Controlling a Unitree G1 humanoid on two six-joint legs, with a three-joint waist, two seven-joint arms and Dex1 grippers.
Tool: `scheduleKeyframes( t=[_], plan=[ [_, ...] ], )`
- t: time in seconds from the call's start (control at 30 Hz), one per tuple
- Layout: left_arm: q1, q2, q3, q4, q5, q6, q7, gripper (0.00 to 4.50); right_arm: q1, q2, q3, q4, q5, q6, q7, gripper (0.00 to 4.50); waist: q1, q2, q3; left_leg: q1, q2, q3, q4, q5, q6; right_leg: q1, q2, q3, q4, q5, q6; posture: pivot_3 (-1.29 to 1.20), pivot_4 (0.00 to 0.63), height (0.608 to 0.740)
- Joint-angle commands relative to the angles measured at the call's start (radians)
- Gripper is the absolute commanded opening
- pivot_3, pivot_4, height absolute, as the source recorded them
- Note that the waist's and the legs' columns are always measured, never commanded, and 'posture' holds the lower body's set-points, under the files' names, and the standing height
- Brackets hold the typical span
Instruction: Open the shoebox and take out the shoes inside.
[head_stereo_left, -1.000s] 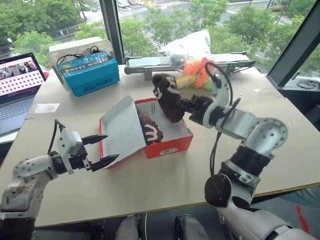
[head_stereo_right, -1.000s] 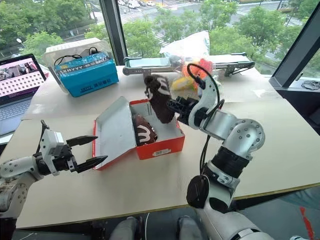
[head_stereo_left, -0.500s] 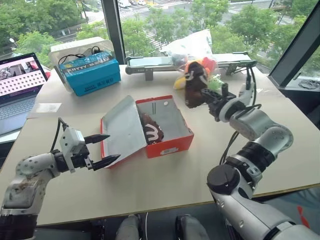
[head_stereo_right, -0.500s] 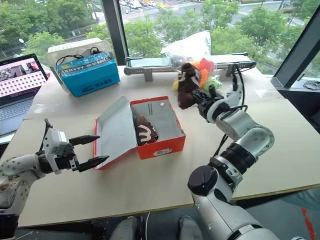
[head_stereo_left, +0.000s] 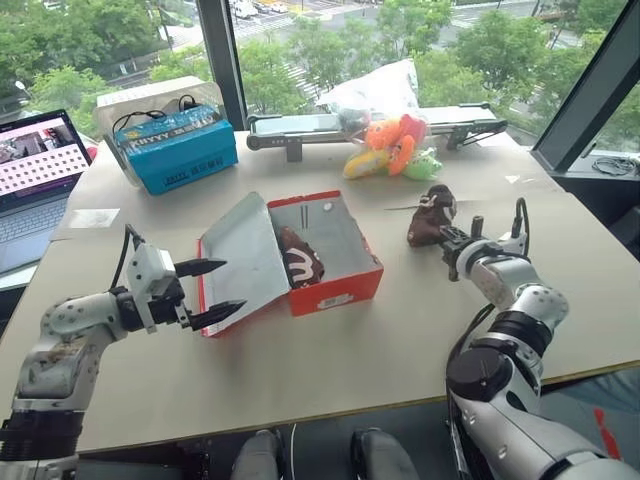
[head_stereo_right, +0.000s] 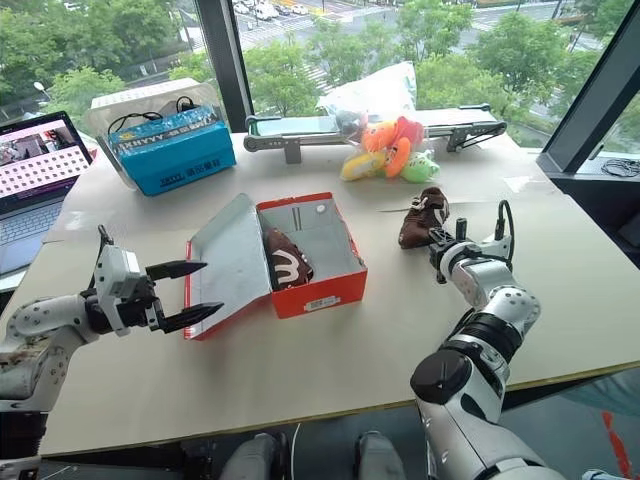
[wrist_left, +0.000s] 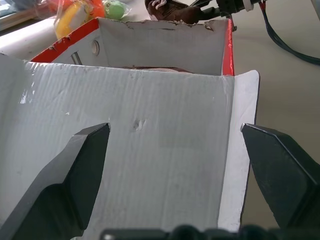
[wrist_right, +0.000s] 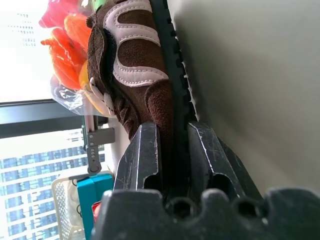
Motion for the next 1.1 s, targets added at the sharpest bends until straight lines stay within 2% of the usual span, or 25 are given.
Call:
scheduleKeyframes(
  t=[0.03,0.17,0.37,0.53,0.6,0.67,0.77,0.83,0.93,1.03,1.1],
  plan=[
    [-0.013,0.002,-0.001,-0.008,0.005,-0.02,-0.004,4.5,0.033,-0.006,0.015,-0.01,0.046,-0.043,-0.044,1.36,0.001,0.0,0.0,0.0,0.0,0.0,0.001,0.0,0.0,0.0,0.0,0.0,0.0,0.0,0.0,0.0,0.15,0.74],
    [-0.01,0.002,-0.001,-0.008,0.005,-0.021,-0.006,4.5,0.053,-0.003,0.093,-0.13,0.068,-0.029,-0.06,2.57,-0.004,0.0,0.0,0.0,0.0,0.0,0.001,0.0,0.0,0.0,0.0,0.001,0.0,0.0,0.001,0.0,0.15,0.74],
    [-0.017,-0.004,-0.013,-0.002,0.007,-0.023,-0.009,4.5,0.059,0.015,0.186,-0.374,0.169,-0.002,-0.123,2.57,-0.011,0.001,0.0,0.0,0.0,-0.001,0.001,0.0,0.0,-0.001,0.002,0.003,0.001,0.0,0.001,0.0,0.15,0.74],
    [-0.036,-0.011,-0.029,0.016,0.009,-0.028,-0.015,4.5,0.114,-0.037,0.335,-0.552,0.182,0.086,-0.148,2.57,-0.009,0.0,0.0,0.0,0.001,-0.001,0.001,0.0,0.0,-0.001,0.002,0.003,0.001,0.0,0.0,0.0,0.15,0.74],
    [-0.045,-0.012,-0.037,0.024,0.01,-0.03,-0.023,4.5,0.151,-0.16,0.525,-0.665,0.159,0.23,-0.059,2.57,-0.007,0.001,0.001,0.0,0.001,-0.001,0.001,0.0,0.0,-0.001,0.002,0.003,0.001,0.0,0.0,0.0,0.15,0.74],
    [-0.05,-0.013,-0.039,0.028,0.011,-0.031,-0.027,4.5,0.179,-0.238,0.639,-0.732,0.162,0.301,0.006,2.57,-0.007,0.001,0.001,-0.001,0.0,0.0,0.001,0.0,0.0,-0.002,0.0,0.004,0.001,0.0,0.0,0.0,0.15,0.74],
    [-0.067,-0.015,-0.045,0.042,0.016,-0.032,-0.035,4.5,0.17,-0.486,0.945,-0.889,0.154,0.447,0.241,2.57,-0.009,0.001,0.001,-0.001,0.0,-0.001,0.001,0.0,0.0,-0.002,0.001,0.005,0.001,-0.001,-0.001,0.0,0.15,0.74],
    [-0.073,-0.017,-0.05,0.048,0.018,-0.032,-0.04,4.5,0.131,-0.593,1.083,-0.911,0.116,0.457,0.372,2.57,-0.009,0.0,0.0,-0.001,0.0,-0.002,0.001,0.0,0.0,-0.003,0.001,0.005,0.001,-0.003,-0.005,0.0,0.15,0.74],
    [-0.079,-0.023,-0.062,0.051,0.02,-0.032,-0.05,4.5,0.025,-0.646,1.213,-0.86,0.047,0.397,0.541,2.57,-0.008,0.0,0.0,0.0,0.0,-0.003,0.001,0.0,0.0,-0.002,0.003,0.005,0.0,-0.004,-0.007,0.0,0.15,0.74],
    [-0.088,-0.035,-0.073,0.062,0.025,-0.038,-0.053,4.5,-0.081,-0.618,1.381,-0.75,-0.058,0.326,0.711,2.57,-0.006,-0.001,0.0,-0.001,0.0,-0.002,0.003,0.0,-0.001,-0.003,0.002,0.005,0.0,-0.003,-0.008,0.0,0.15,0.74],
    [-0.093,-0.042,-0.077,0.065,0.028,-0.04,-0.052,4.5,-0.097,-0.579,1.437,-0.678,-0.102,0.291,0.787,2.57,-0.003,-0.002,0.0,-0.001,0.0,-0.002,0.003,-0.002,-0.003,-0.003,0.002,0.005,0.001,-0.003,-0.008,0.0,0.15,0.74]
  ],
)
